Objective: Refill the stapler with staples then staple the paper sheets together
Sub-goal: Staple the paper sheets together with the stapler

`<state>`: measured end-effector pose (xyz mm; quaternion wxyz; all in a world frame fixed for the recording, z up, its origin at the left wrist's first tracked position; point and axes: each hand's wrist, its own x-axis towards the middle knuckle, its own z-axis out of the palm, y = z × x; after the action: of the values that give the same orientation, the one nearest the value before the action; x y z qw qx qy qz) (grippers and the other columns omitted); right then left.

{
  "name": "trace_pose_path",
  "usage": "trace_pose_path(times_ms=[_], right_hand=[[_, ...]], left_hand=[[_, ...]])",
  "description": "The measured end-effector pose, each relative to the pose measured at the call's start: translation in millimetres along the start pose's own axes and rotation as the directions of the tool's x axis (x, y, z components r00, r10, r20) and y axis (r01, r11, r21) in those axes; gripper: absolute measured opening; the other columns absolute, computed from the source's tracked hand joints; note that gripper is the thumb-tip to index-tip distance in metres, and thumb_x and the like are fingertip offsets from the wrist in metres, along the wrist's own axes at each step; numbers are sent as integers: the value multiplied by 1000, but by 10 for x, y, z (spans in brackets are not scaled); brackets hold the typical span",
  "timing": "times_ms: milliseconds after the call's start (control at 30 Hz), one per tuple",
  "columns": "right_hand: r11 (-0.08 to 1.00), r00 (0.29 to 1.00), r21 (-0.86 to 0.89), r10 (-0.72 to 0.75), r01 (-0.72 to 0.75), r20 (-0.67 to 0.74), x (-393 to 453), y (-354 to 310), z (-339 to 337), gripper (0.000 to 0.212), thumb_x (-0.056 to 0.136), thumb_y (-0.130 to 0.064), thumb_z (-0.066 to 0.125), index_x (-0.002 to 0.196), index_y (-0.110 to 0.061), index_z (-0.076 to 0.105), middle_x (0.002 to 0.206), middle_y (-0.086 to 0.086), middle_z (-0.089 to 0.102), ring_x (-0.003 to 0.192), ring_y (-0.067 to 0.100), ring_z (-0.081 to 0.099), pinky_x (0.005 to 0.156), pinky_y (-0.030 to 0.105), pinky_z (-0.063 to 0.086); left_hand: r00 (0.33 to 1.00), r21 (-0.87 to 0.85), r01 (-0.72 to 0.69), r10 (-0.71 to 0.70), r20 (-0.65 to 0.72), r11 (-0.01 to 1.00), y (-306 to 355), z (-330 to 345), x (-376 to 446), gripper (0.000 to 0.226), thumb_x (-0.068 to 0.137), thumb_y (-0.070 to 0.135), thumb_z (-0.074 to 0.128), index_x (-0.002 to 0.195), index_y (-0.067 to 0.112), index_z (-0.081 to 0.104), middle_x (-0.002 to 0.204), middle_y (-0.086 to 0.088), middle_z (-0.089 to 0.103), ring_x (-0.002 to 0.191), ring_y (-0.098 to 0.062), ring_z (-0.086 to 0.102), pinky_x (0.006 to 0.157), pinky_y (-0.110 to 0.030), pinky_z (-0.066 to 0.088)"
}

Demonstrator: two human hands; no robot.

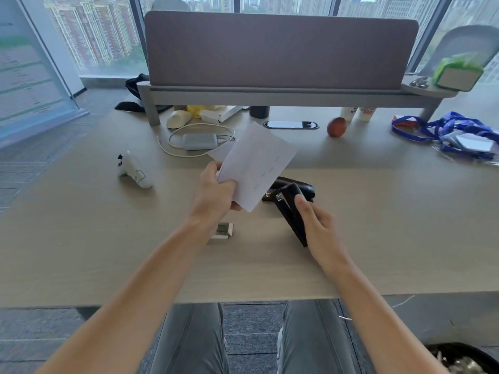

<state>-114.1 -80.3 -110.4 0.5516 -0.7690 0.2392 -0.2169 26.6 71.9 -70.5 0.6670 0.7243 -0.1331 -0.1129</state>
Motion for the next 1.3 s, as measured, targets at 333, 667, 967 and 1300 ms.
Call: trace_pose_path(times_ms=[333, 667, 967, 1300], right_hand=[[928, 954, 271, 198, -257, 227, -373, -163, -343, 40, 98, -47, 61, 111, -12, 76, 103, 19, 77, 67, 21, 72, 61, 33, 58], [871, 884, 265, 314, -413, 346, -422, -167, -346, 49, 88, -51, 71, 111, -8, 72, 90, 11, 75, 71, 23, 65, 55, 32, 54], [829, 860, 294, 367, -476, 355, -363, -157, -309, 56, 85, -66, 66, 98, -12, 72, 79, 12, 69, 54, 21, 54, 44, 27, 41], [839, 877, 321, 326, -441, 352, -368, -138, -280, 52, 90, -59, 67, 100, -8, 75, 77, 19, 69, 52, 26, 55, 47, 31, 40]], left_hand=[[995, 1, -2, 2, 95, 1000, -77, 228, -356, 36, 84, -10, 48, 102, 16, 64, 95, -9, 67, 71, -20, 65, 54, -40, 59], [990, 55, -49, 41, 138, 997, -87, 368, -437, 32, 87, -7, 51, 108, 15, 60, 99, -12, 70, 79, -23, 70, 54, -33, 59], [975, -33, 16, -9, 222, 999, -116, 366, -501, 29, 92, -5, 55, 109, 14, 68, 99, -12, 74, 79, -19, 70, 57, -33, 58], [972, -92, 62, -39, 233, 994, -135, 365, -553, 27, 95, -1, 57, 117, 10, 68, 98, -11, 75, 75, -20, 72, 58, -32, 57]])
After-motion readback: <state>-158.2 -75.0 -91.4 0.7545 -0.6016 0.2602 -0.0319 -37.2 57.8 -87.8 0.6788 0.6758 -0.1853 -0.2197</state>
